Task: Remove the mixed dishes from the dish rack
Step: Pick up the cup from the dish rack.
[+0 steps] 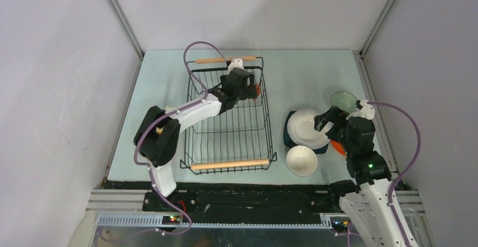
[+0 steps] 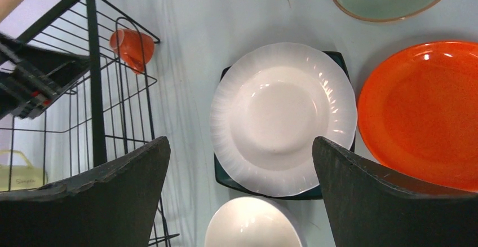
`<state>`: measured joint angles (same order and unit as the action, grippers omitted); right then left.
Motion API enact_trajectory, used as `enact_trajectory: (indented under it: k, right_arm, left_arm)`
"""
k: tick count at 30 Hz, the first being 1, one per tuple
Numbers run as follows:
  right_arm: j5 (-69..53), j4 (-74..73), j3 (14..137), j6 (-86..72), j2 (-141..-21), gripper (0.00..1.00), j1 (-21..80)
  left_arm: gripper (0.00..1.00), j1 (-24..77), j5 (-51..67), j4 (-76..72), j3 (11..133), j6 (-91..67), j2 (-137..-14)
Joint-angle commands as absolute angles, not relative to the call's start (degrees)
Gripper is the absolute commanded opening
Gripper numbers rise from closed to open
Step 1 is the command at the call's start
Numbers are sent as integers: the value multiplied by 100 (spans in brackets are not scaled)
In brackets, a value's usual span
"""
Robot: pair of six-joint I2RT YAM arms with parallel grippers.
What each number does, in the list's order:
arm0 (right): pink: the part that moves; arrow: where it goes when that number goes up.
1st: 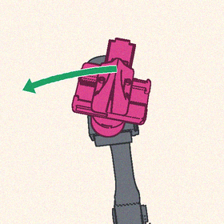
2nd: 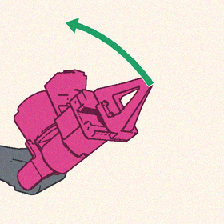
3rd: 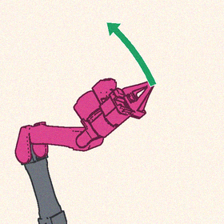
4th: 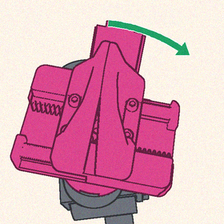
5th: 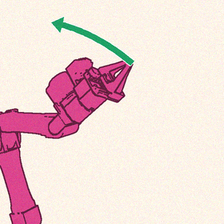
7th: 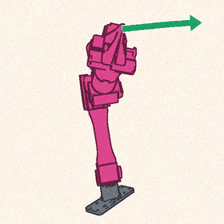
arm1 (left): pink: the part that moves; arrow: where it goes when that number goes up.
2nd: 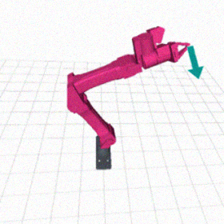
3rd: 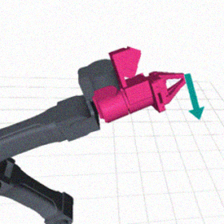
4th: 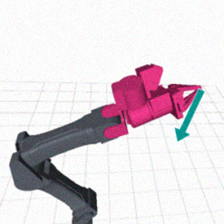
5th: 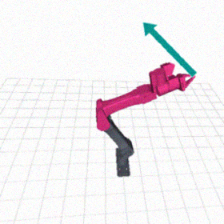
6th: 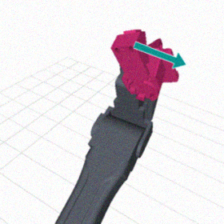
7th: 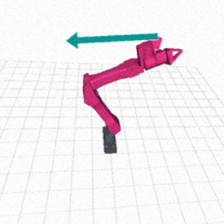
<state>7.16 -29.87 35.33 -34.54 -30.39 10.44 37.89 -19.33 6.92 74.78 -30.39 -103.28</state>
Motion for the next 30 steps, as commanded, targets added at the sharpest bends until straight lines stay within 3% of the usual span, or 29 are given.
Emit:
enact_trajectory:
  k: [1, 14, 24, 30]
  right_arm:
    - [603, -2720, 3485, -3500, -2834, 100, 1073]
    - [659, -2674, 3428, -3559, -2855, 99, 1072]
    - [672, -2675, 3410, -3576, -2883, 100, 1073]
    - [671, -2655, 3402, -3586, -2893, 100, 1067]
  left_arm:
    - [90, 3798, -2093, 331, 7890, -2934, -10604]
    - [80, 3802, -2155, 757, 8773, -2907, -11502]
    - [65, 3805, -2138, 1055, 9081, -2848, -11842]
    - [64, 3801, -2000, 1104, 9063, -2754, -11829]
